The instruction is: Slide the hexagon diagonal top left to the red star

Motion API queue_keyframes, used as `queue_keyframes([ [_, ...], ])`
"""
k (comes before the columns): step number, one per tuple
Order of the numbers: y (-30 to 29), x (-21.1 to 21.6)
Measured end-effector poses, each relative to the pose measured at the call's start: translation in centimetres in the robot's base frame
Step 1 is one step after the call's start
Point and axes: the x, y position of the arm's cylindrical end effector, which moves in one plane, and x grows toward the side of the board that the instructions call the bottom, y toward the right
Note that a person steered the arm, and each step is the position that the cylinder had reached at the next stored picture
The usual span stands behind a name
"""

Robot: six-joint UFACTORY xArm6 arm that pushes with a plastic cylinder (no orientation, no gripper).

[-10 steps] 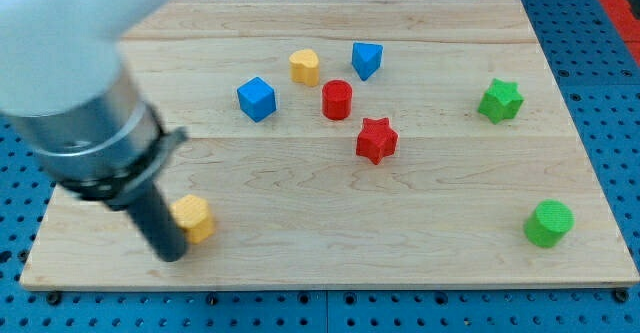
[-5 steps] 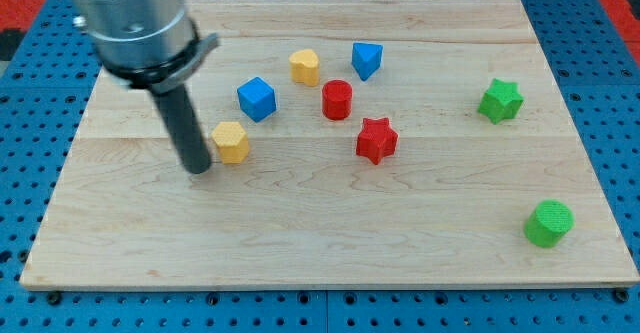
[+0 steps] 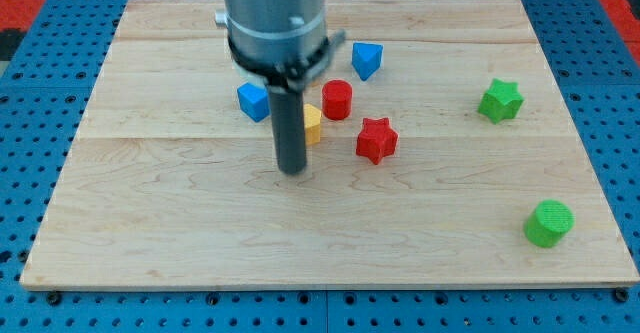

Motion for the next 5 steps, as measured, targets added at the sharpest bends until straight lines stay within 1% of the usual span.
queue_keyframes([
  [1,12.8,2.8],
  [2,22.1,-1.8],
  [3,27.3,-7.3],
  [4,28.1,-10.2],
  [5,17.8,-10.0],
])
